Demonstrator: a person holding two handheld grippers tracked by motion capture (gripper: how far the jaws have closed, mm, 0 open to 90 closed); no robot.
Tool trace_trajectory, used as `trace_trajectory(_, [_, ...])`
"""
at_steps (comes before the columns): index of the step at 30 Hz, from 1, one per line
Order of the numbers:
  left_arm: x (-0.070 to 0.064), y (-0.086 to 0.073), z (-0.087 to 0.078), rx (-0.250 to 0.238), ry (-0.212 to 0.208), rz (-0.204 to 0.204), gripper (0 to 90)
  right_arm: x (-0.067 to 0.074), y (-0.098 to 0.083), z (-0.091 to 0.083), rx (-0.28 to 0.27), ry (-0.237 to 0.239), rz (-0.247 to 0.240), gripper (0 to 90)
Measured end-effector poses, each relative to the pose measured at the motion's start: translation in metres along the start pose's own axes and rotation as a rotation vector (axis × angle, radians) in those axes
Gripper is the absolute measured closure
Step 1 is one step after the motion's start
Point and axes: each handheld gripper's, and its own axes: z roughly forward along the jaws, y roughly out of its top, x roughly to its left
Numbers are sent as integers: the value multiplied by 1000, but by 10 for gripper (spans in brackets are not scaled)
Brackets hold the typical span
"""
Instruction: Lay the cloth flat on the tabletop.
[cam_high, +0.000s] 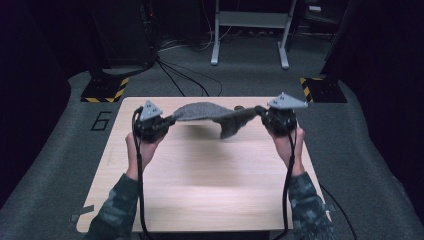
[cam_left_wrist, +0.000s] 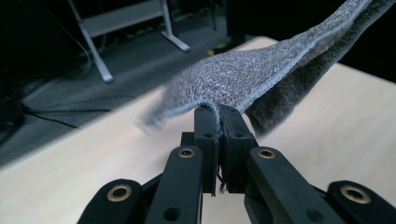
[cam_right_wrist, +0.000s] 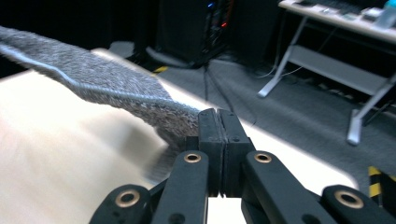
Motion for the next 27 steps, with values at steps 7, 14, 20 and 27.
trace_trajectory(7, [-25, -84, 6, 112, -81, -70, 861, 37, -85, -3, 121, 116, 32, 895])
trace_trajectory(14, [-36, -134, 9, 185, -138, -161, 856, 59, -136, -3, 227, 175, 89, 892])
trace_trajectory(20, [-42, -152, 3, 218, -164, -185, 850, 67, -163, -12, 278, 201, 134, 888])
trace_trajectory(27, [-55, -166, -9, 245, -206, -195, 836, 76, -190, -23, 335, 239, 166, 882])
